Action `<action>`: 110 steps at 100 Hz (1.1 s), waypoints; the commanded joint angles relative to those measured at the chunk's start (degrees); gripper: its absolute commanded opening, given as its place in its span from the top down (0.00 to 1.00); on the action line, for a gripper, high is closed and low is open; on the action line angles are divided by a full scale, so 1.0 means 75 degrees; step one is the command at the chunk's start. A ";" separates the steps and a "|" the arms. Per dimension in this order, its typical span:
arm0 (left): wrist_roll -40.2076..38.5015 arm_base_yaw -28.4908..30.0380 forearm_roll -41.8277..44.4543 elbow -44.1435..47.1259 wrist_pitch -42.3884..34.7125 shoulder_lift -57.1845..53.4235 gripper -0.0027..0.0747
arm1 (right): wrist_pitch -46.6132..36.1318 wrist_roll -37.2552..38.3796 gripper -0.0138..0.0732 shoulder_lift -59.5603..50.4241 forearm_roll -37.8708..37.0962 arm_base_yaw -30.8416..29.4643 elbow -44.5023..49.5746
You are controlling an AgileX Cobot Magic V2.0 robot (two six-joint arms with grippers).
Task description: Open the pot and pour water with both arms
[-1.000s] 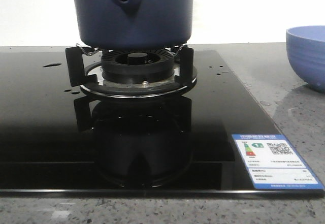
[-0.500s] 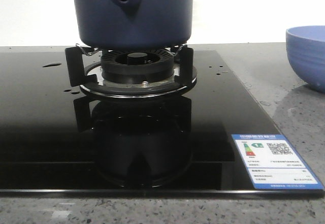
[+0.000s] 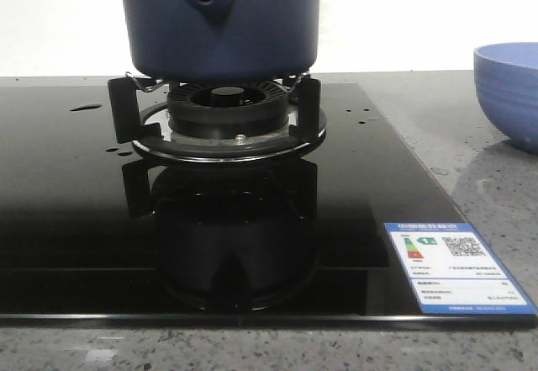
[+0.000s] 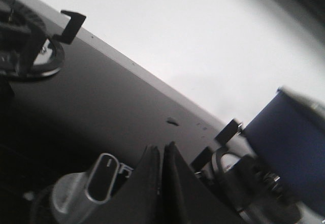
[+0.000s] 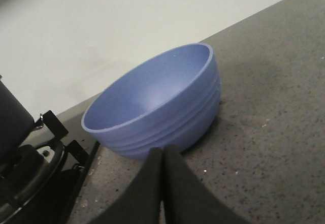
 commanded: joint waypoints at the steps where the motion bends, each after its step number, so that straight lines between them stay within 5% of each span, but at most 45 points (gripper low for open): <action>1: -0.0066 -0.0069 -0.0964 0.0172 -0.0609 -0.0205 0.99 | -0.0498 -0.0005 0.89 -0.0127 0.0393 0.0013 -0.0020; 23: 0.0228 -0.0069 -0.0361 -0.0856 0.0164 -0.0093 0.99 | 0.0749 -0.0009 0.89 0.0118 -0.0594 0.0013 -0.1530; 46: 0.2891 -0.0069 -0.0045 -0.3098 0.2382 0.1283 0.99 | 0.2711 -0.1138 0.89 0.1858 -0.0965 0.0013 -0.3716; 59: 0.4054 -0.0069 -0.0476 -0.4191 0.3091 0.2296 0.99 | 0.3747 -0.1769 0.89 0.3164 -0.0965 0.0032 -0.4781; 80: 0.5473 -0.0201 -0.2074 -0.5100 0.3464 0.3328 0.98 | 0.3831 -0.2674 0.89 0.4167 -0.0458 0.0543 -0.5394; 95: 0.6777 -0.0657 -0.3359 -0.5327 0.3476 0.3927 0.76 | 0.3783 -0.3166 0.77 0.4411 0.0272 0.0868 -0.5445; 110: 0.7363 -0.1096 -0.3827 -0.5451 0.3613 0.4459 0.42 | 0.3733 -0.3166 0.41 0.4438 0.0355 0.0978 -0.5445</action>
